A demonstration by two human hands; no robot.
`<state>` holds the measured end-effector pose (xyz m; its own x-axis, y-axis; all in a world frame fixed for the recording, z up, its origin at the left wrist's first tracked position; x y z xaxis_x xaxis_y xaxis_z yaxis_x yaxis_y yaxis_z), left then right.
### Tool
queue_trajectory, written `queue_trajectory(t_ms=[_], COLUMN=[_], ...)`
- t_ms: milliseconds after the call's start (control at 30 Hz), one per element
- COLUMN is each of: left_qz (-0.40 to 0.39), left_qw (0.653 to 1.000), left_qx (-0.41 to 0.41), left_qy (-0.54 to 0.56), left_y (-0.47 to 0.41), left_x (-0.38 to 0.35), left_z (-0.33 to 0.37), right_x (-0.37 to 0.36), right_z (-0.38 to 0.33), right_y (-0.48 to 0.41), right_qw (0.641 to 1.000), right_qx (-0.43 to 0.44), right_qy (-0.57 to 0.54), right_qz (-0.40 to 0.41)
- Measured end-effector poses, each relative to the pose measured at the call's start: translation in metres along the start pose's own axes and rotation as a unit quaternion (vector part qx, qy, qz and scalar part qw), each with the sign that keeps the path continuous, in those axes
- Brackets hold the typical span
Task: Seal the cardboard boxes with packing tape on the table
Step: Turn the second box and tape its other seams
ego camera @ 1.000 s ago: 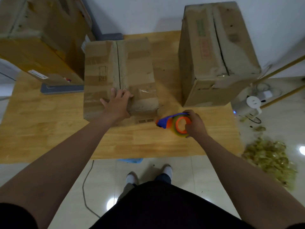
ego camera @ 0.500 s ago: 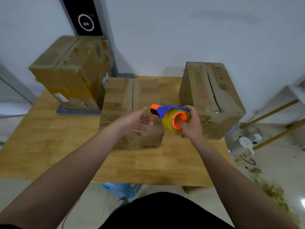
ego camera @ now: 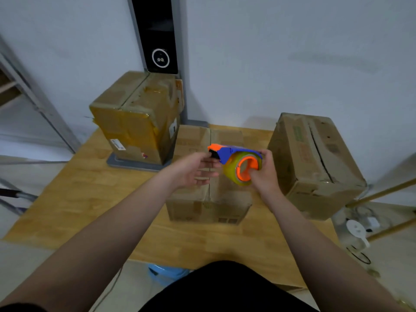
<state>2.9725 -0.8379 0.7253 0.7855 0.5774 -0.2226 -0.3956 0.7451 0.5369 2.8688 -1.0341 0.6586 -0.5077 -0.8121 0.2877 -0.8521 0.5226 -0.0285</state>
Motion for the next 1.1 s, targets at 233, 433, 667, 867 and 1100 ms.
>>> queue_trajectory(t_ms=[233,433,667,867,1100], left_qz=[0.016,0.061,-0.103,-0.055,-0.017], left_qw=[0.976,0.972,0.965,0.975,0.987], left_qx=[0.039,0.068,0.213,0.205,0.159], left_qy=[-0.216,-0.214,-0.117,-0.06,-0.005], left_y=[0.014,0.011,0.018,0.013,0.006], left_x=[0.04,0.059,0.076,0.082,0.077], left_z=[0.006,-0.008,-0.037,-0.042,-0.056], right_x=[-0.006,-0.022,-0.025,-0.027,-0.032], right_z=[-0.014,-0.02,-0.014,-0.011,-0.016], right_y=[-0.002,0.01,0.013,0.013,0.021], right_qw=[0.993,0.964,0.956,0.944,0.949], right_qx=[0.048,0.114,0.102,0.092,0.123], right_qy=[0.06,0.155,0.167,0.206,0.197], right_qz=[-0.095,-0.181,-0.22,-0.241,-0.215])
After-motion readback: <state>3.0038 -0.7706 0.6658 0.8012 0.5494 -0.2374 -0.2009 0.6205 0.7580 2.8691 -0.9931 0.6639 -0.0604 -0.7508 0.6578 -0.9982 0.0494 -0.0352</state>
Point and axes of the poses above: each hand's wrist, its own y-axis away from the middle knuckle, its own x-axis out of the back of the hand, z = x × y, the point moved 1 cm from there along -y, towards the middle knuckle, and after that the axes turned 14 degrees about -z, right-handed, at the moved point
